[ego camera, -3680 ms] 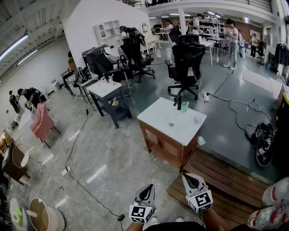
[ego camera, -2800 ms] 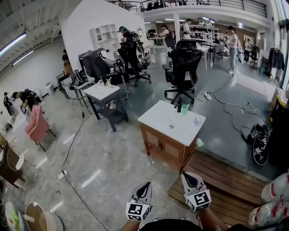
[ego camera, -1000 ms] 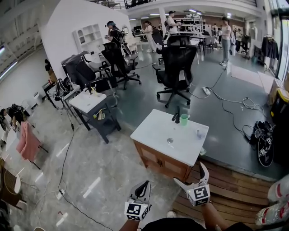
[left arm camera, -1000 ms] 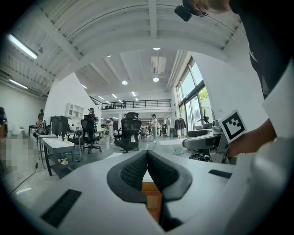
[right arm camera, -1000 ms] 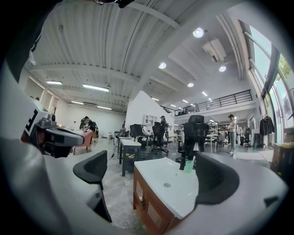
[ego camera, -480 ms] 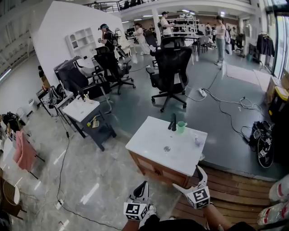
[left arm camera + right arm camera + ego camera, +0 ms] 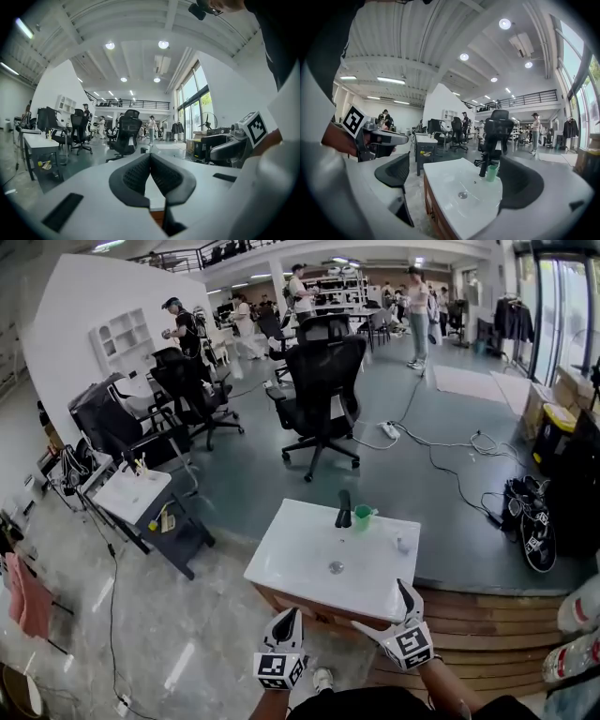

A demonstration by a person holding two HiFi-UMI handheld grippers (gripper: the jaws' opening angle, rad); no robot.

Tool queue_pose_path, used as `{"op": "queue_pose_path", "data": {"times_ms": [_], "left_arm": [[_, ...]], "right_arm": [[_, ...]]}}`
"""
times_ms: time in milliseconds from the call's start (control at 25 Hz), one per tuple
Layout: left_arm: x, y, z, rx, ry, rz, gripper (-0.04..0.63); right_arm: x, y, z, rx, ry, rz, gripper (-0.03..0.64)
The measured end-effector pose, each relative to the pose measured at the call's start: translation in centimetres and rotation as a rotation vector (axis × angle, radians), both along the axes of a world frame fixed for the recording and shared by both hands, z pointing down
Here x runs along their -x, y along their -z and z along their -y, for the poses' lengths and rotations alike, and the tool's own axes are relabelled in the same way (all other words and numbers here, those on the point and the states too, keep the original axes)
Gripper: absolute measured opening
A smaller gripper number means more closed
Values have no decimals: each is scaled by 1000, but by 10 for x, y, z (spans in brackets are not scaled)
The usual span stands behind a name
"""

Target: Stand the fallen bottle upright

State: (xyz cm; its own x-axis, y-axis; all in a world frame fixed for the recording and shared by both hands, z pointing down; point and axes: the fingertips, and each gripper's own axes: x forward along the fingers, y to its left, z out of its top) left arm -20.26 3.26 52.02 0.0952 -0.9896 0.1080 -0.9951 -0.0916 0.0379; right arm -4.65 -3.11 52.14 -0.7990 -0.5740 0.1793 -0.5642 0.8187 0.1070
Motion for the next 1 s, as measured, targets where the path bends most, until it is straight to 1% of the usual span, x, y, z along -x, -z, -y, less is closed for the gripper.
{"op": "queue_pose_path", "data": {"times_ms": [200, 360, 560, 760, 880, 1000], "left_arm": [[26, 2, 50, -7, -103, 14, 17], [46, 4, 82, -3, -159, 15, 17], [57, -1, 112, 11, -228, 25, 17], [50, -16, 141, 36, -291, 28, 17], [35, -18, 162, 53, -328, 31, 17], [17, -25, 185, 80, -362, 41, 17]], "right_arm": [[32, -1, 39, 13, -71, 18, 597], [52, 0, 66, 23, -117, 21, 597], [61, 1, 96, 29, -193, 39, 598], [55, -12, 118, 37, -248, 32, 597], [43, -22, 140, 48, -286, 7, 598], [25, -26, 164, 63, -327, 14, 597]]}}
